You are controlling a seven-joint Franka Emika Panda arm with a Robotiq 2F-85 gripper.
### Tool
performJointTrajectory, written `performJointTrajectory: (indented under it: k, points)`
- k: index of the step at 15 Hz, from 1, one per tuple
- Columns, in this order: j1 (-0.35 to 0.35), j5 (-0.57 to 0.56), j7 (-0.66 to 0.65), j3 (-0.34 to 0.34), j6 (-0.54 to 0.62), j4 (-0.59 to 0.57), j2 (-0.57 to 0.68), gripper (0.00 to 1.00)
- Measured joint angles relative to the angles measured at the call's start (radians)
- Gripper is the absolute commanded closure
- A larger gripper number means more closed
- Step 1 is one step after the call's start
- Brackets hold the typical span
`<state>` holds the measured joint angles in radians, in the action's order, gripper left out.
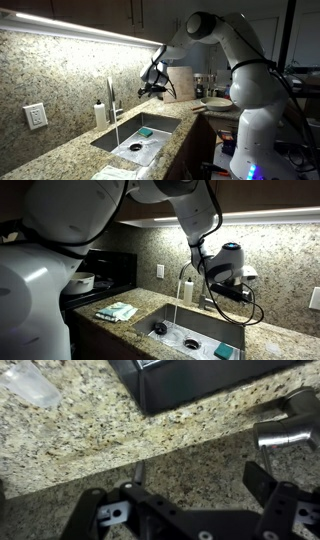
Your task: Close the faucet and center the spout
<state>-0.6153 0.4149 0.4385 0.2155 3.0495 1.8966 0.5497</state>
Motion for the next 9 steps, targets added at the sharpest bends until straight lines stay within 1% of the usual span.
performJointTrajectory:
  k: [2,4,6,9]
  points:
    - [0.024,-0.012,0.000,-0.003,0.047,-0.043,0.043,0.00]
    - [0.068,-0.019,-0.002,-0.036,0.077,-0.089,0.084,0.00]
    - [0.104,-0.019,-0.004,-0.067,0.083,-0.140,0.121,0.00]
    - [0.128,-0.019,-0.004,-0.091,0.083,-0.217,0.167,0.00]
